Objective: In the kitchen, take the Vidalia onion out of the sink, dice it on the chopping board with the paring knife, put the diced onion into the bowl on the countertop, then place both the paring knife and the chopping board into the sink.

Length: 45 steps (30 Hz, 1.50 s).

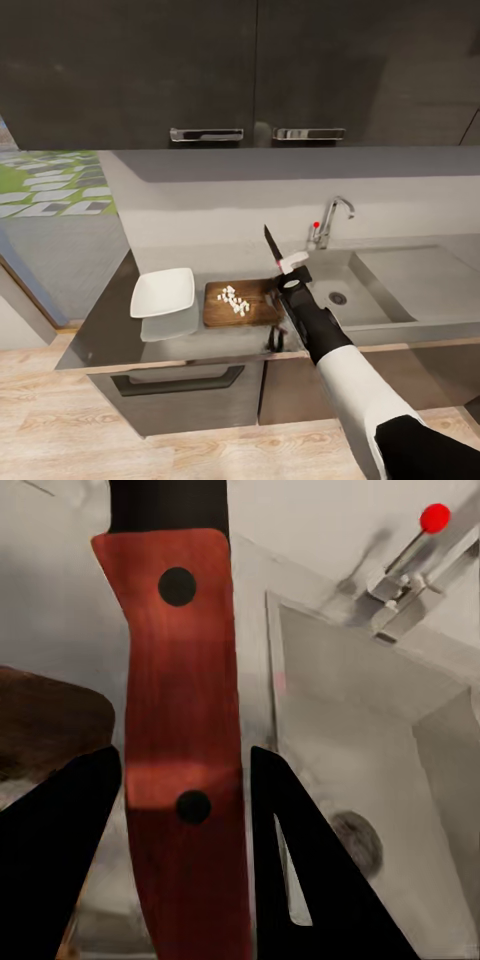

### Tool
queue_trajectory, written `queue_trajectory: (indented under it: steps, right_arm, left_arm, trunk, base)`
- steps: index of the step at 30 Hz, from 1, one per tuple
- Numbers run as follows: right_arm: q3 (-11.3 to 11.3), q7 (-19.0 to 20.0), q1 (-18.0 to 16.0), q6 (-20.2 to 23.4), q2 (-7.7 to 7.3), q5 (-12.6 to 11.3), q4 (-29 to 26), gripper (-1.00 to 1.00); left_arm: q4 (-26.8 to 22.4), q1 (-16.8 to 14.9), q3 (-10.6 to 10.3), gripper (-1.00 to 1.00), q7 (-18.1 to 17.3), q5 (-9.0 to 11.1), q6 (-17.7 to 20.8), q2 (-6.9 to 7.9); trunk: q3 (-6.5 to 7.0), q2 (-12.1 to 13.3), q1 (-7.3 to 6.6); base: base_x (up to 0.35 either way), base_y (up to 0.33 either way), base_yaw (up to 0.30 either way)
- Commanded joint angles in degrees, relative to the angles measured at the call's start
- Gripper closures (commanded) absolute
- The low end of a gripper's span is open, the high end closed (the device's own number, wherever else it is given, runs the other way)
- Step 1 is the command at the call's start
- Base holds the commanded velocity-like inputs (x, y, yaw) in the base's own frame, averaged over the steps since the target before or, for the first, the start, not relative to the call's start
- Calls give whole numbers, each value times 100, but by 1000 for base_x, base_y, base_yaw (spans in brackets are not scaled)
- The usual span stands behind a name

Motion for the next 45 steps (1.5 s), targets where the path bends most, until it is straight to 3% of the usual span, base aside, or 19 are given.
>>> queue_trajectory:
  steps: [1, 4, 7, 13, 19, 25, 32, 34, 37, 39, 45]
  right_arm:
    - [-164, 124, -5, 37, -79, -10, -12, 100]
    - [-407, 597, -5, 41, -304, -17, -20, 100]
    - [-471, 894, -5, 47, -382, -10, -22, 100]
    - [-499, 1000, -5, 51, -438, -6, -16, 100]
    - [-504, 1011, -5, 52, -649, -15, 24, 100]
    - [-871, 1025, -5, 44, -678, -16, 71, 100]
    - [-1045, 1011, -5, 54, -681, -22, 428, 100]
    - [-1213, 1008, -5, 57, -678, -24, 549, 100]
    - [-1644, 1006, -5, 59, -668, -31, 888, 100]
    - [-1784, 1011, -5, 59, -658, -37, 968, 100]
    - [-1903, 1015, -5, 66, -649, -42, 1021, 100]
  left_arm:
    - [-11, 1, -48, -100, 23, 42, -10, -1]
    - [-11, 1, -48, -100, 23, 37, -10, -8]
    - [-11, 1, -48, -100, 23, 35, -10, -9]
    - [-11, 1, -48, -100, 23, 28, -17, -10]
    - [-11, 1, -48, -100, 23, 26, -18, -10]
    - [-11, 1, -48, -100, 29, 26, -18, -10]
    - [-11, 1, -52, -100, 32, 21, -27, -10]
    - [-13, 1, -50, -100, 32, 20, -27, -10]
    - [-12, 1, -50, -100, 32, 23, -29, -6]
    - [-12, 1, -49, -100, 32, 25, -33, -3]
    - [-18, 1, -48, -100, 32, 25, -36, 0]
  trunk:
    - [-10, -11, 6]
    - [-10, -11, 6]
    - [-10, -11, 6]
    - [-10, -11, 6]
    - [-10, -11, 6]
    - [-10, -11, 6]
    - [-10, -11, 6]
    - [-10, -11, 6]
    - [-14, -11, 6]
    - [-22, -11, 6]
    - [-70, -11, 6]
  base:
    - [243, -26, 0]
    - [232, -80, 0]
    - [208, -153, 0]
    - [119, -181, 0]
    - [17, -188, 0]
    - [1, -189, 0]
    - [0, -174, 0]
    - [0, -63, 0]
    - [0, -17, 0]
    - [0, -5, 0]
    - [0, -1, 0]
